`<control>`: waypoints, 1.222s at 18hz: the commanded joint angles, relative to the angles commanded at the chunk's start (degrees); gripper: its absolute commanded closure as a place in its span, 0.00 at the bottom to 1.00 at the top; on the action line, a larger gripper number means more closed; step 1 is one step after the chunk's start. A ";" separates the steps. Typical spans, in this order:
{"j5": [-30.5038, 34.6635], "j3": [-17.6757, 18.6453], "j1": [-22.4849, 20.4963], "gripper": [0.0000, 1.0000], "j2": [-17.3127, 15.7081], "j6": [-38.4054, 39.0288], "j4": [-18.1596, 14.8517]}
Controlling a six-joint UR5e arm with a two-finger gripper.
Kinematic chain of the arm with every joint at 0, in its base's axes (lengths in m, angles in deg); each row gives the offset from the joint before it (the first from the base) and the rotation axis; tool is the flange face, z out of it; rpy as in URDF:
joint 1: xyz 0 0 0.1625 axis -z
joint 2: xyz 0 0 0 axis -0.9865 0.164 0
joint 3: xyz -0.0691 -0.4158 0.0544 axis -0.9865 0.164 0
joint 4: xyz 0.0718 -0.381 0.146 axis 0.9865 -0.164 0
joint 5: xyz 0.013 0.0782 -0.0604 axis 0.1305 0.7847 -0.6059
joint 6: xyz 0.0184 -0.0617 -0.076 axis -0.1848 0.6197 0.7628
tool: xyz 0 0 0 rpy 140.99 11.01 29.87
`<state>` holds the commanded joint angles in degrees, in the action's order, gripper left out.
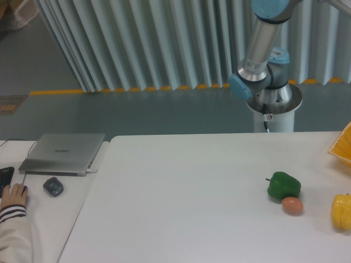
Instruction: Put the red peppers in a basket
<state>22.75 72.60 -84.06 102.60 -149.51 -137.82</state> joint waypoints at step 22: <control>-4.60 -0.53 14.05 0.00 -3.70 2.20 -7.66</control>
<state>18.15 72.08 -70.00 98.91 -147.31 -145.48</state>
